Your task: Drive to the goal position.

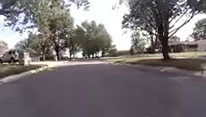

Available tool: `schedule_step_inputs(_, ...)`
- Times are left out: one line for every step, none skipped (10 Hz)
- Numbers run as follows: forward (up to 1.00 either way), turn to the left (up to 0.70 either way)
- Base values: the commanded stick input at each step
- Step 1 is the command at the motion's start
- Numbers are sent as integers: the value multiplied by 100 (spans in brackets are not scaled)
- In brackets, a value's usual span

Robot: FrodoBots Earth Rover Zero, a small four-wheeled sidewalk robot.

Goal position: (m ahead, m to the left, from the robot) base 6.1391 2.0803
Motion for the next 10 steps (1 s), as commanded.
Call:
schedule_step_inputs(100,0)
schedule_step_inputs(100,0)
schedule_step_inputs(100,0)
schedule_step_inputs(100,34)
schedule_step_inputs(100,40)
schedule_step_inputs(100,40)
schedule_step_inputs(100,40)
schedule_step_inputs(100,40)
schedule_step_inputs(100,40)
schedule_step_inputs(100,40)
